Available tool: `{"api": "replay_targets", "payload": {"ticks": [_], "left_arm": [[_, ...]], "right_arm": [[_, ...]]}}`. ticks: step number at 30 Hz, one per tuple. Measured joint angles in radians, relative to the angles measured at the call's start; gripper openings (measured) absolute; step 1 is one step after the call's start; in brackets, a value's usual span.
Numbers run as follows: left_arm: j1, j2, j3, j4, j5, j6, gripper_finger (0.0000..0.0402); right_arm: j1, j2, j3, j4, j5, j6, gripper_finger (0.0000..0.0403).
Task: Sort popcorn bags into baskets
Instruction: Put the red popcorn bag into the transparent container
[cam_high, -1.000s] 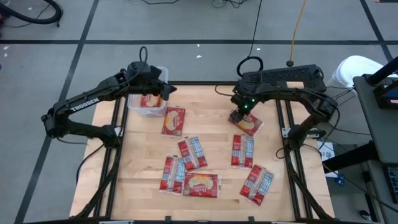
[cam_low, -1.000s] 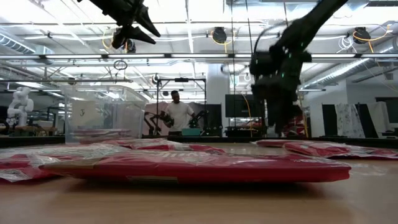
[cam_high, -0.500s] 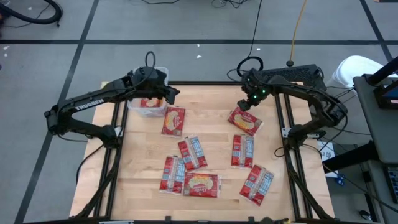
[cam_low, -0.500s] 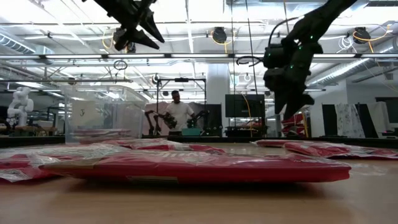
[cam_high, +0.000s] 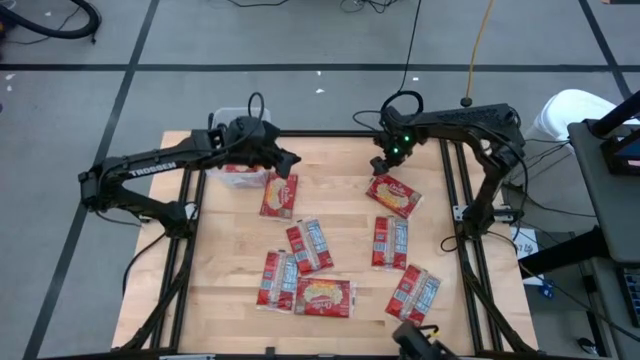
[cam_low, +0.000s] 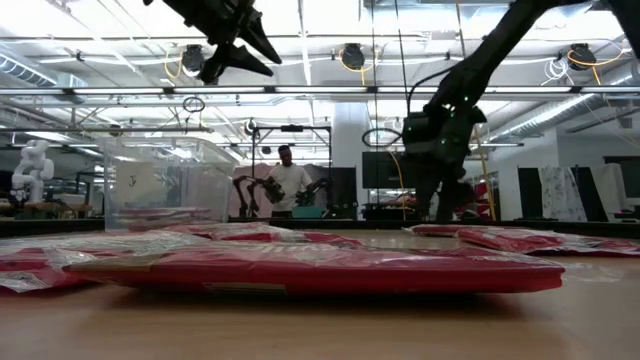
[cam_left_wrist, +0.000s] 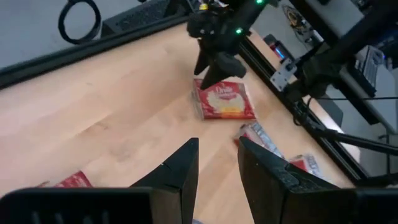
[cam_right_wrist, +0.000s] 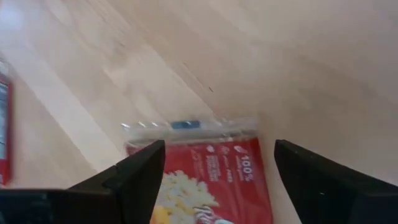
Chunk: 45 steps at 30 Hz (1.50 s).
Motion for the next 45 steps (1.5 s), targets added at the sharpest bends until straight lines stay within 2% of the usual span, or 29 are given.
{"api": "replay_targets", "payload": {"ticks": [7,11,15,21,23,29,32,36,40,45], "left_arm": [[-0.04,0.0,0.0,-0.002,-0.006,-0.006,0.0115],[-0.045,0.0,0.0,-0.003,-0.045,-0.003,0.0115],[-0.036,0.0,0.0,-0.003,-0.061,-0.001,0.0115],[-0.019,0.019,-0.001,-0.003,-0.072,0.012,0.0115],[-0.015,0.022,-0.001,0.01,-0.086,0.02,0.0115],[0.022,0.078,0.001,0.039,-0.111,-0.077,0.0115],[0.04,0.122,-0.001,0.057,-0.058,-0.094,0.0116],[0.041,0.204,0.0,0.17,0.005,-0.096,0.013],[0.028,0.298,0.0,0.307,0.051,-0.058,0.0172],[0.014,0.406,0.0,0.448,0.056,-0.04,0.0249]], "right_arm": [[0.0,0.034,0.0,-0.031,0.012,-0.121,0.0274],[0.003,0.034,-0.002,-0.054,0.012,-0.147,0.0238],[0.016,0.033,-0.022,-0.047,0.014,-0.135,0.017],[0.064,0.033,-0.042,-0.04,-0.007,-0.13,0.0037],[0.076,0.032,-0.043,-0.039,-0.021,-0.133,0.0011],[0.107,-0.017,-0.044,-0.01,-0.037,-0.135,0.0004],[0.126,-0.068,-0.044,0.016,-0.042,-0.128,0.0002],[0.146,-0.135,-0.044,0.047,-0.041,-0.126,0.0001],[0.165,-0.188,-0.044,0.065,-0.04,-0.121,0.0],[0.184,-0.233,-0.044,0.082,-0.04,-0.118,0.0]]}}
